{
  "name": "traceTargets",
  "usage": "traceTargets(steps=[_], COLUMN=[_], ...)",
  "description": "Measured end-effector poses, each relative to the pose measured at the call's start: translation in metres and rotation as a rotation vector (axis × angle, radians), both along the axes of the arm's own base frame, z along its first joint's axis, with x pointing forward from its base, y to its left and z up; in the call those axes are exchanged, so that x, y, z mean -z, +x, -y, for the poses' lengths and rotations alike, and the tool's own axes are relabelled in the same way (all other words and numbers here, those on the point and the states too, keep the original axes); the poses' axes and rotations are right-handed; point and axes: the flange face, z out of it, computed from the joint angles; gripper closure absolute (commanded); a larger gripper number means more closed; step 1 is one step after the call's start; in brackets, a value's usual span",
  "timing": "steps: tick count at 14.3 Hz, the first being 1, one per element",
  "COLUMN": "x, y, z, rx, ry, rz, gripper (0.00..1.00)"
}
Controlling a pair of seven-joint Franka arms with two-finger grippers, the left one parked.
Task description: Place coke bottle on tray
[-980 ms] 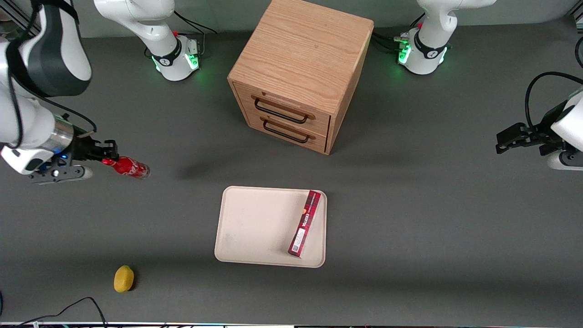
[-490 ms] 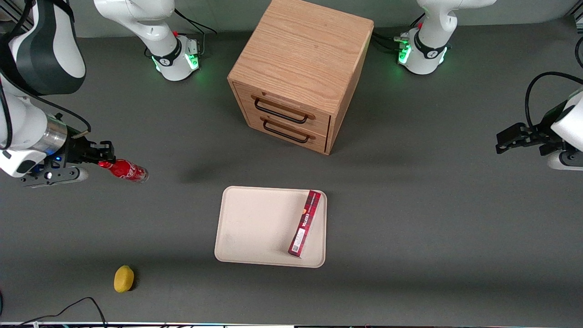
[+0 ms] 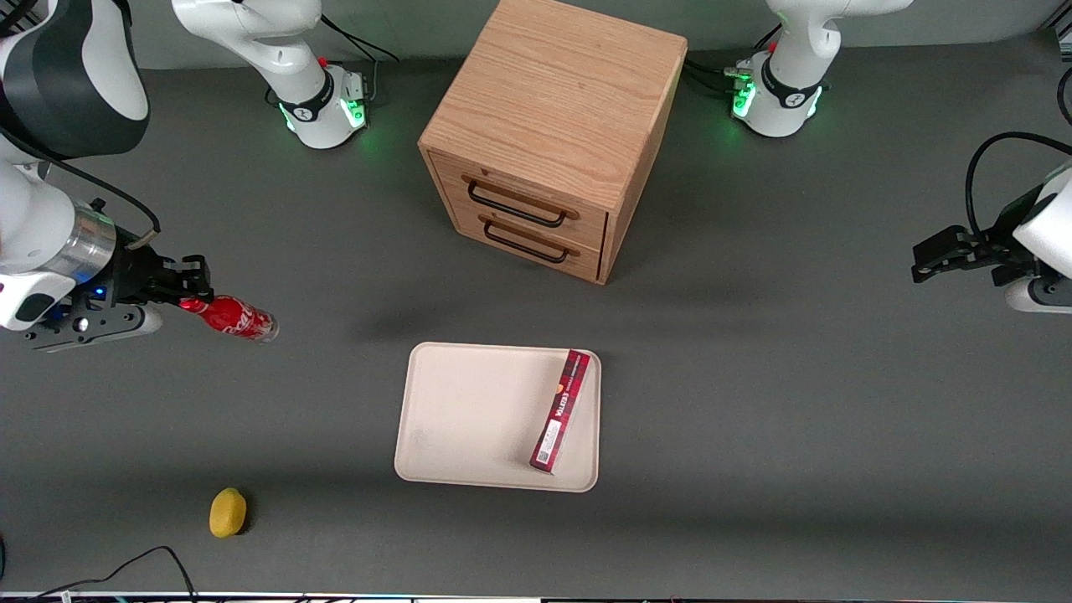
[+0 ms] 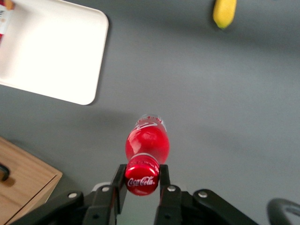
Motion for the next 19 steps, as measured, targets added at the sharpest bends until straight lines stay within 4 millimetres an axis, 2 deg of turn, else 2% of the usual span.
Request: traceTargets(steps=[3, 5, 6, 8, 10, 13, 16, 19], x=[-0.001, 0.013, 0.026, 0.066, 0.106, 0.151, 0.186, 0.212], y=[0.021, 0.035, 0.042, 0.057, 0.070, 0.087, 0.102, 0.108], z=[-0.027, -0.054, -0.075, -0.120, -0.149, -0.166, -0.175, -0.182], rx=[0.002, 0.003, 0.006, 0.027, 0.051, 0.093, 0.121, 0.132], ry=[0.007, 0.010, 0.010, 0.012, 0.016, 0.032, 0.057, 0.062], rz=[0.005, 0.008, 0.007, 0.017, 0.030, 0.065, 0.115, 0.131], gripper=[1.00, 1.00, 1.00, 1.00, 1.00, 1.00, 1.00, 1.00])
